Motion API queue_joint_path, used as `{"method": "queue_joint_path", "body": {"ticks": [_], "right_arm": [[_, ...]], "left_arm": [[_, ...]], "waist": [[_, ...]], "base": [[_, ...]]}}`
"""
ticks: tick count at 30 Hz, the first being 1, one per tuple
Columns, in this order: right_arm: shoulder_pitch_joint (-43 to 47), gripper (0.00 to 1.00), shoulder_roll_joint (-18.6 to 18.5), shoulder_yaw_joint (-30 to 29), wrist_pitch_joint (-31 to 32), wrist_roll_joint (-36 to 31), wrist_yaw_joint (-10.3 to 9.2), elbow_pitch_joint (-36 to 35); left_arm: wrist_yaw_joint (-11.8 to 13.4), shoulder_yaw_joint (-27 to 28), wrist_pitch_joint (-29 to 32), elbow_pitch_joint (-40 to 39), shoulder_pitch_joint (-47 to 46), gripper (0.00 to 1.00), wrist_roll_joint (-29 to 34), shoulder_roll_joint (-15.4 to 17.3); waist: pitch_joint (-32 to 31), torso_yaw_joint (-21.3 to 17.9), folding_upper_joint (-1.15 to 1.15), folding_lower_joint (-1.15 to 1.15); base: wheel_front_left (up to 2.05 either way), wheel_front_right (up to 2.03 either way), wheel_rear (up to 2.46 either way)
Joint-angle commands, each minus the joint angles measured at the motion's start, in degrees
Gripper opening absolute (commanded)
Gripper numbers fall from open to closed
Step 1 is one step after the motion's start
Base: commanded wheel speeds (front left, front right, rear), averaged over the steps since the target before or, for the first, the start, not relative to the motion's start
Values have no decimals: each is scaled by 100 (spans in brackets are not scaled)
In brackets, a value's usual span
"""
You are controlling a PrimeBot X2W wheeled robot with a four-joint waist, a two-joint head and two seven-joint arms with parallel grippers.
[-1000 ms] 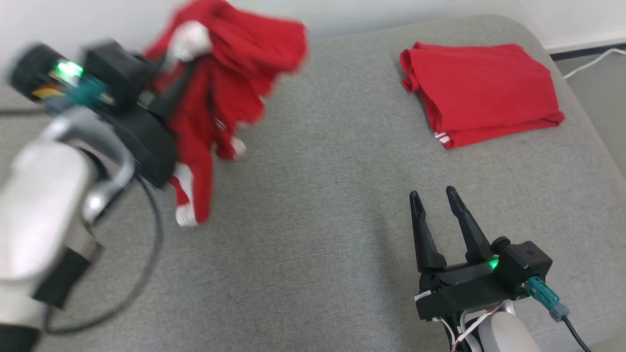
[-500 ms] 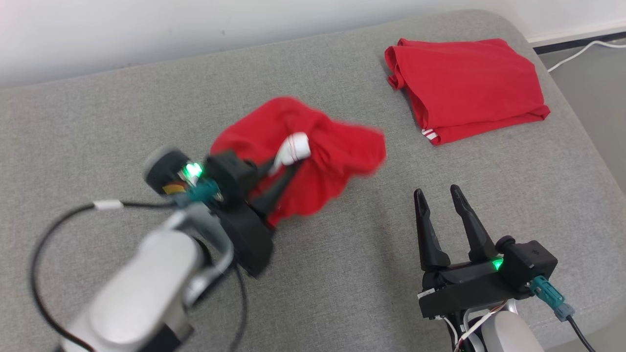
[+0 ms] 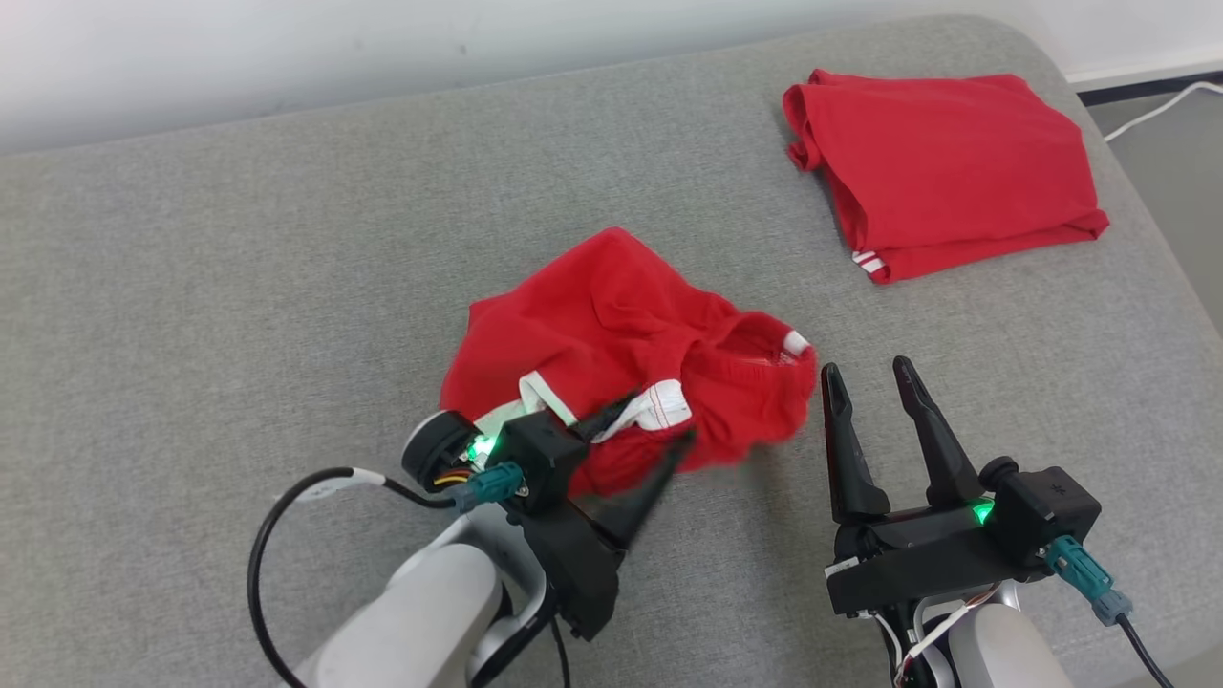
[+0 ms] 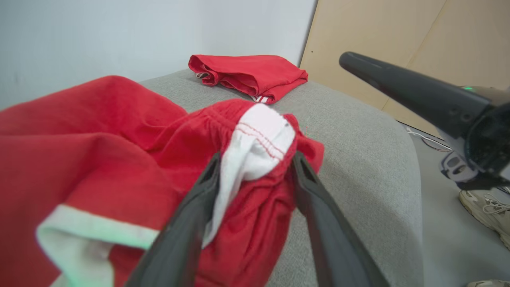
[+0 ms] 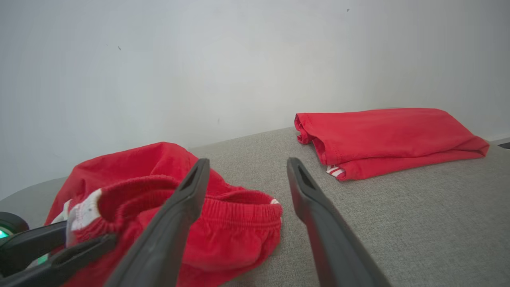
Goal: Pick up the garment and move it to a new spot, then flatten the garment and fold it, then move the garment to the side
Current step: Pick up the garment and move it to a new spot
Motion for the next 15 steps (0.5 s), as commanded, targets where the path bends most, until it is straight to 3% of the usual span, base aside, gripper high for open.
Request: {"method": "queue_joint_path", "body": {"ticks": [1,7,15], "right_arm": [[-24,100,1,-16,-28,-42,-4,1],[129,100,1,-126,-28,-80,-4,41],[318,100,1,-191,-28,-184,-4,92]], "left_arm": [[21,-44,-107,48,37,100,25,-49],[99,-65,-396,-112,261,100,-10,-130],[486,248,-692,-566,684,100,-180,62]], "waist": [[-7,35,0,0],[-167,225,0,0],[-435,565,0,0]], "base": [[0,0,0],[0,0,0],[0,0,0]]}}
